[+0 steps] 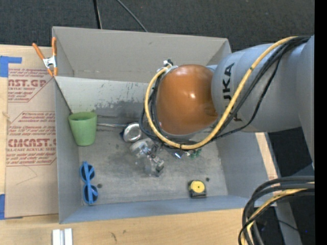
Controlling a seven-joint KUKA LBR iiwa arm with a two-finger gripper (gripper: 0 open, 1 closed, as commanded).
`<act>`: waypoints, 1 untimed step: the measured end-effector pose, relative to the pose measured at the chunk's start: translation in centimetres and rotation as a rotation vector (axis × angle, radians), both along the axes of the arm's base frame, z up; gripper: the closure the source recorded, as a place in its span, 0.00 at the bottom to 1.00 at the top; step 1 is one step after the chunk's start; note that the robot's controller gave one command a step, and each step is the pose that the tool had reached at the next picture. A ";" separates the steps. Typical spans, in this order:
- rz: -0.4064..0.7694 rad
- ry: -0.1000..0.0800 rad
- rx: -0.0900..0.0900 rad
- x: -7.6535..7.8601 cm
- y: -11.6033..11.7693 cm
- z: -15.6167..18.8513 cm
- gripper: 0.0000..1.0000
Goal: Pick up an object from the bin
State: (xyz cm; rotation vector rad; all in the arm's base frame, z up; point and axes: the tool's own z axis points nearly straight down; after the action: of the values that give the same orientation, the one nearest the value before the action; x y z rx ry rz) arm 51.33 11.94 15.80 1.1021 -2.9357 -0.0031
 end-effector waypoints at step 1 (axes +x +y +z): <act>-0.220 -0.008 0.003 3.8 3.2 -1.5 1.00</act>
Offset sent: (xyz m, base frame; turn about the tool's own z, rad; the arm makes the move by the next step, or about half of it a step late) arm 0.0376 0.0292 -0.0142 0.2216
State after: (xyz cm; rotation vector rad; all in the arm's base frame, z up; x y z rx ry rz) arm 55.14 15.12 14.28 0.7752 -3.0479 -0.0041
